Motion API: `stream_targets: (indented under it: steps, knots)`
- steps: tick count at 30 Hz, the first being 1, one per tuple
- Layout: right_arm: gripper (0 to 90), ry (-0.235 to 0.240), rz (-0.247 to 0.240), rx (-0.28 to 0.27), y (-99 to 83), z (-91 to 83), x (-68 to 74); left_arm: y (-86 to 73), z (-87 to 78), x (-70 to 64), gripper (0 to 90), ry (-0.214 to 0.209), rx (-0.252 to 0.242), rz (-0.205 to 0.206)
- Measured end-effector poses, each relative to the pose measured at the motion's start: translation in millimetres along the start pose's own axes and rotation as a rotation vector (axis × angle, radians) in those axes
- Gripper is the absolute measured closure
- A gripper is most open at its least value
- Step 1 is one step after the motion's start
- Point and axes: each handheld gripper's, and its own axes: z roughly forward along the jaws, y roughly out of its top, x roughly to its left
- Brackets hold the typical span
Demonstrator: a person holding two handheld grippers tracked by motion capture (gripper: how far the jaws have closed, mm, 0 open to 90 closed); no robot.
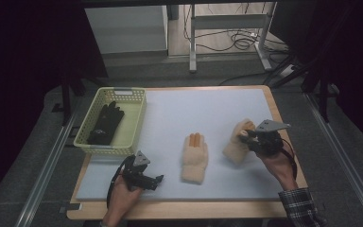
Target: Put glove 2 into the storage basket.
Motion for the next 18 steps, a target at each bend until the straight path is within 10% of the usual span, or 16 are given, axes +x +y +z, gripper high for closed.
stream_targets:
  steps: [8, 14, 18]
  knots:
    - [51.3, 0.183, -0.179, 0.064, 6.9, 39.5, 31.9, -0.1, -0.1, -0.2, 0.2, -0.001, 0.000, -0.002]
    - [42.3, 0.140, -0.046, 0.046, -1.7, 46.7, 25.4, -0.1, 0.0, -0.2, 0.2, -0.001, 0.000, -0.002]
    - [71.7, 0.029, 0.118, 0.069, -25.6, 30.5, 11.4, -0.1, 0.0, -0.1, 0.2, -0.001, 0.000, -0.002]
